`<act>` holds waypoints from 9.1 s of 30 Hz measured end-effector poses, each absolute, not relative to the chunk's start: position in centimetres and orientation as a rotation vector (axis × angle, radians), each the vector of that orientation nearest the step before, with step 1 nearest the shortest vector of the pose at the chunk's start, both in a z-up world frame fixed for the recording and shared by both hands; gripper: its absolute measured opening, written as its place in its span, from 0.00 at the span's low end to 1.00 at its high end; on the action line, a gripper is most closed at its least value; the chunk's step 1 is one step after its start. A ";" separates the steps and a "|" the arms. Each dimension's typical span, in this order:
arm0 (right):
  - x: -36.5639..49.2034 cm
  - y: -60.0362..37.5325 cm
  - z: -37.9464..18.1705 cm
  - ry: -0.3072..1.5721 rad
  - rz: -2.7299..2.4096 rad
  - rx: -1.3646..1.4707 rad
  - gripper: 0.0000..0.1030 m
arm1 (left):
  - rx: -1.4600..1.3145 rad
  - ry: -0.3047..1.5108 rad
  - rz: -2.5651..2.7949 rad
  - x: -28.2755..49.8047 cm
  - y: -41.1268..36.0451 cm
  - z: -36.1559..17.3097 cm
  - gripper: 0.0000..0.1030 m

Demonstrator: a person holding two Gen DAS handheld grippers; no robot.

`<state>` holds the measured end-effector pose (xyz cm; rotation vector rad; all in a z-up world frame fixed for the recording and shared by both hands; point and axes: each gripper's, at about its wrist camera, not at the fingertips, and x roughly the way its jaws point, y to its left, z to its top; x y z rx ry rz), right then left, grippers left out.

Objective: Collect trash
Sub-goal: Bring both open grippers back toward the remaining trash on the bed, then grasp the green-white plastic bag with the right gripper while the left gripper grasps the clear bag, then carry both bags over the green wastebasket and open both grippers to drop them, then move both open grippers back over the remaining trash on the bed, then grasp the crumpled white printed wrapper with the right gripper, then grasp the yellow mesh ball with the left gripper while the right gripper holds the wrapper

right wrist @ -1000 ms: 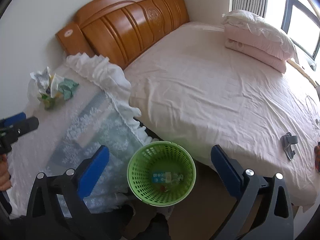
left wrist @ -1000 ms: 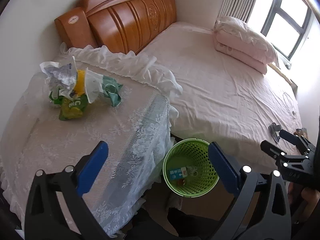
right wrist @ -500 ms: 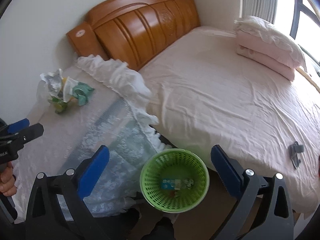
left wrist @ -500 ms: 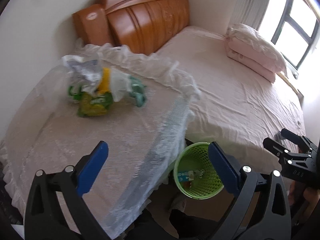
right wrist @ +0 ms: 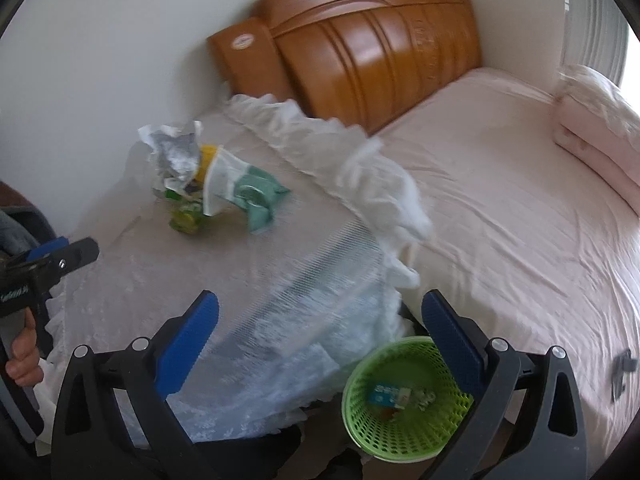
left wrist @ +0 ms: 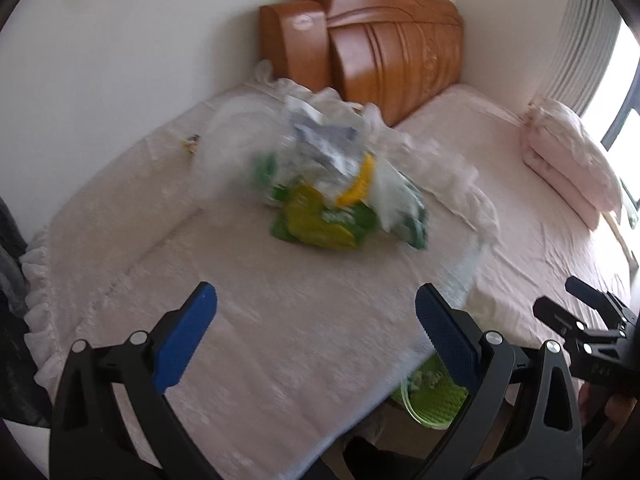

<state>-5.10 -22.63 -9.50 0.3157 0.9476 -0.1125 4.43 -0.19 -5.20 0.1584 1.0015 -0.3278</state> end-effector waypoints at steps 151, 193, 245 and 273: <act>-15.3 -29.9 -12.4 1.000 -0.412 0.453 0.98 | 0.055 0.991 -0.583 -0.1 -4.7 -5.6 0.93; 16.8 -5.4 -10.5 0.924 0.210 -0.419 0.98 | -0.122 1.057 -0.174 7.1 16.7 -8.8 0.93; 20.9 -11.1 -8.9 0.975 0.350 -0.260 0.41 | -0.057 1.080 -0.261 11.4 13.7 -10.1 0.93; 10.2 -24.6 -3.0 0.750 0.152 0.316 0.40 | 0.027 1.027 -0.437 13.6 -1.8 -10.7 0.86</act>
